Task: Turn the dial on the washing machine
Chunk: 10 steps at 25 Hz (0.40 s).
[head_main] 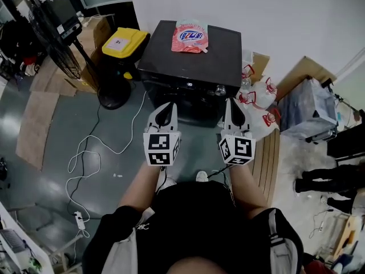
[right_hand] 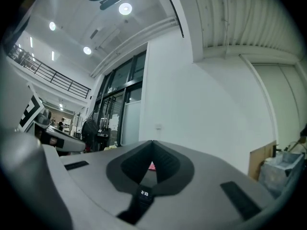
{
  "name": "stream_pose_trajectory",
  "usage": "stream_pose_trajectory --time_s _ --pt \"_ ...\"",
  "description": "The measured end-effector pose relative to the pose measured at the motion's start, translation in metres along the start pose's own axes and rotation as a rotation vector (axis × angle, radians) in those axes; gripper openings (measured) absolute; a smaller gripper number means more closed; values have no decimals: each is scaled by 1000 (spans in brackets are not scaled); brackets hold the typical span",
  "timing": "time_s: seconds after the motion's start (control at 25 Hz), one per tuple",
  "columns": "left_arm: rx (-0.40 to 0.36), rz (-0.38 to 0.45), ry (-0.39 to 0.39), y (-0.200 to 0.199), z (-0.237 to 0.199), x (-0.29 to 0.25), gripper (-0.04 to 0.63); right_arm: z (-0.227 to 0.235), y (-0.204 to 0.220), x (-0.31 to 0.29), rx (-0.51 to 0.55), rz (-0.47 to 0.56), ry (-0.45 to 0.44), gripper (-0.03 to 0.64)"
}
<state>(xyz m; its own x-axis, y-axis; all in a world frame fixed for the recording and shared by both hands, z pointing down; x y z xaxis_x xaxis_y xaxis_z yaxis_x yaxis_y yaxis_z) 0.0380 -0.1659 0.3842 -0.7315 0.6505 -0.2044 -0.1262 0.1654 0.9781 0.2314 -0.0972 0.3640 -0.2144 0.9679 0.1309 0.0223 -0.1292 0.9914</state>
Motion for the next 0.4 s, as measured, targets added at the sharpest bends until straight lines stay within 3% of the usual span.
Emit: stream_pose_trajectory --time_s 0.4 --pt "-10 2 33 0 -9 -3 9 -7 1 -3 -39 -5 25 0"
Point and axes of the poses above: the fingertips, and each gripper's own axes: x backward along the fingers, z to its right, y out of its underside, the point moved 3 cm from there along x, backward along the fingers, and after that the axes turned 7 degrees about y, right-handed, at the moved point
